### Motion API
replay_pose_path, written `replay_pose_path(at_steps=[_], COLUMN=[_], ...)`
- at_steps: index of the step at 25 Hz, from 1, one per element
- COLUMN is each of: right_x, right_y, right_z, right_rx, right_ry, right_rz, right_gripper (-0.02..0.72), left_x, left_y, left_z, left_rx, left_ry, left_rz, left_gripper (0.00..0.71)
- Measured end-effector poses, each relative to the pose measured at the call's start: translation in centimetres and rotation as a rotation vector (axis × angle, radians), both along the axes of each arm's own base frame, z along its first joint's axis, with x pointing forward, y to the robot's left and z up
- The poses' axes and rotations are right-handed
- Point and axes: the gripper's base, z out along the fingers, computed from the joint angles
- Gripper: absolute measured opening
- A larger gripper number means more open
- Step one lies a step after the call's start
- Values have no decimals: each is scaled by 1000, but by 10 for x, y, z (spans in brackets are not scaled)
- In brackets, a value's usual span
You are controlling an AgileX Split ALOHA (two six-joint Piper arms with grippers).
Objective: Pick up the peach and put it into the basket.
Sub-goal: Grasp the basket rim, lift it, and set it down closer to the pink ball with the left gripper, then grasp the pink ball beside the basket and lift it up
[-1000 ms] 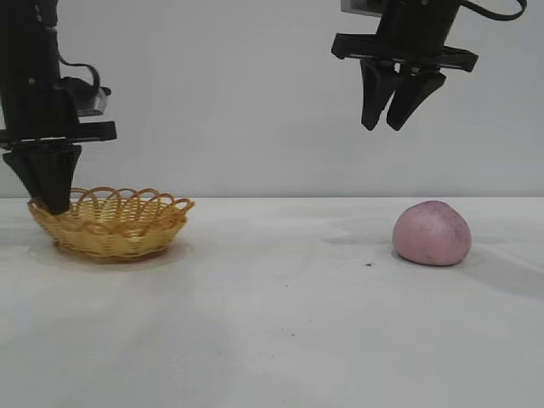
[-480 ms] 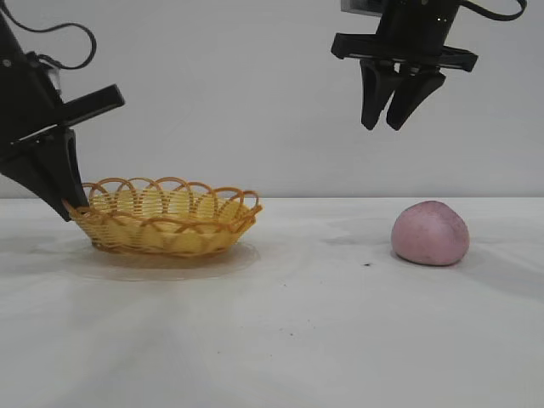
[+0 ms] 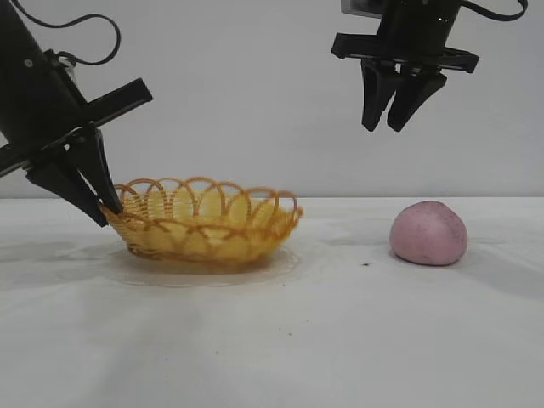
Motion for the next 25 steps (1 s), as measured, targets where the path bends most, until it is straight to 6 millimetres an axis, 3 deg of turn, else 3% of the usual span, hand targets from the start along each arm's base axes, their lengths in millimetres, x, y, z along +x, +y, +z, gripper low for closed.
replay_pose_path(at_steps=[5, 6, 10, 15, 22, 25], right_x=[0, -1, -1, -1, -1, -2], right_y=[0, 0, 0, 0, 0, 0], right_z=[0, 0, 0, 0, 0, 0], right_rx=[-2, -2, -3, 1, 0, 5], right_ry=[6, 8, 9, 10, 12, 17], right_rz=[1, 1, 2, 0, 1, 0], right_gripper=[268, 268, 268, 268, 268, 268], left_x=[-6, -6, -9, -9, -3, -7], left_y=[5, 11, 37, 58, 115, 122], left_z=[16, 22, 45, 48, 50, 60], left_rx=[63, 96, 258, 515, 673, 677], left_ry=[-48, -70, -162, -193, -158, -177], left_rz=[-109, -125, -199, -305, -110, -85], left_gripper=[310, 352, 336, 336, 336, 336])
